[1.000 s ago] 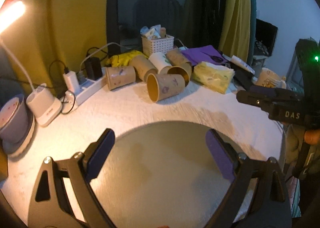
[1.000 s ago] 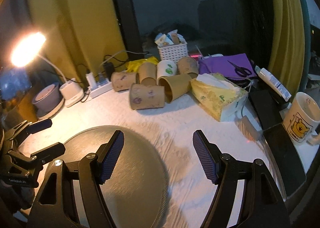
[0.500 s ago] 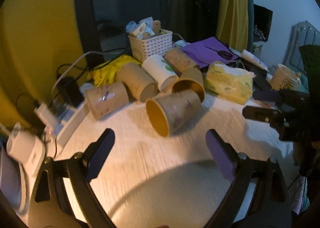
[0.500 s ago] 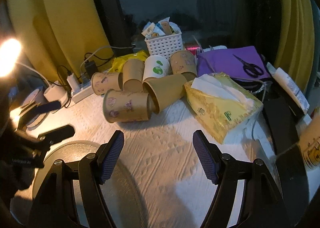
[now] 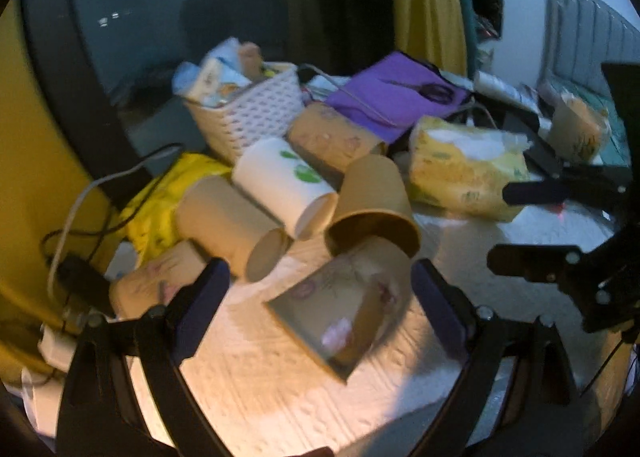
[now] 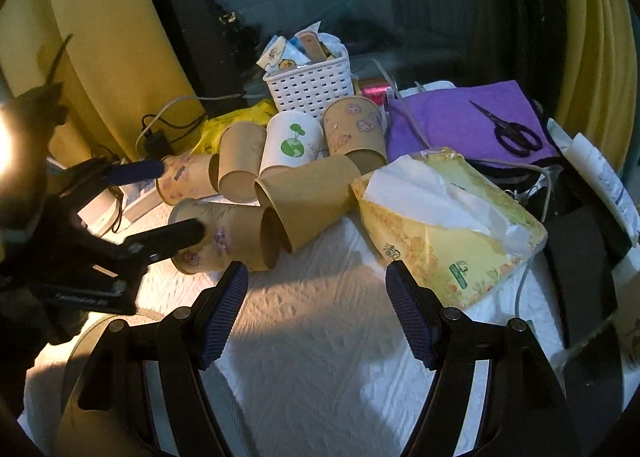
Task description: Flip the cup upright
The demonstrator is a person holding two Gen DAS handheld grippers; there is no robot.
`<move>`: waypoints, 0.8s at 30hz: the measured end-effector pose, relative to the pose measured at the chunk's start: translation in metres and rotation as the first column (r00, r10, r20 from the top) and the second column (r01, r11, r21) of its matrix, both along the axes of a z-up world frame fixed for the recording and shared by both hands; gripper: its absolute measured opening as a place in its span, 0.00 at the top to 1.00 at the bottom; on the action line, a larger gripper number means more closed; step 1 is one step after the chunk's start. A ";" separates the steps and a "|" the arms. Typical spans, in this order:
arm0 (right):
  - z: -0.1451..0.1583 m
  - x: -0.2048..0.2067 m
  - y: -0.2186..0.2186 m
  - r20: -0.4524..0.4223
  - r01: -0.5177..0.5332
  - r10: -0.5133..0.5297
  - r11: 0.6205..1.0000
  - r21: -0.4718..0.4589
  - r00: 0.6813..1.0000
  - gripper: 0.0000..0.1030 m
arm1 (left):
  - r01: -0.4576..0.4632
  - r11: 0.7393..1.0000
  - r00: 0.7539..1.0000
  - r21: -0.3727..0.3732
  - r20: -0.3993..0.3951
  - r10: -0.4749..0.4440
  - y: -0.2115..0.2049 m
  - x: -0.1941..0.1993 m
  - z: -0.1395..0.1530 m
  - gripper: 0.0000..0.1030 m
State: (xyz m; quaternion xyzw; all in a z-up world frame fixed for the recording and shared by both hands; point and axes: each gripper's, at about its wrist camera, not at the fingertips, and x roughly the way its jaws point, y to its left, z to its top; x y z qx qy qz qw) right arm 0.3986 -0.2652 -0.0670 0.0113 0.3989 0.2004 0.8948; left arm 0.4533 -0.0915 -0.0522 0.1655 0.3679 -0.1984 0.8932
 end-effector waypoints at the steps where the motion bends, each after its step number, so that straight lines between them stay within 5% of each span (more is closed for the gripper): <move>1: -0.001 0.001 -0.001 -0.004 0.002 -0.002 1.000 0.003 1.000 0.28 | 0.013 1.000 1.000 0.018 -0.012 -0.013 -0.003 0.003 -0.004 0.10; 6: -0.003 0.004 -0.005 -0.011 0.014 -0.014 1.000 0.006 1.000 0.28 | 0.101 0.993 0.991 0.056 -0.092 -0.096 -0.012 0.006 -0.018 0.10; 14: -0.010 0.002 -0.008 -0.032 0.015 -0.014 1.000 0.021 0.999 0.28 | 0.121 0.980 0.986 0.161 -0.136 -0.099 -0.013 0.010 -0.040 0.18; 24: -0.011 -0.006 -0.011 -0.043 0.016 -0.015 1.000 0.027 0.999 0.28 | 0.152 0.983 0.982 0.099 -0.132 -0.139 -0.010 -0.013 -0.028 0.20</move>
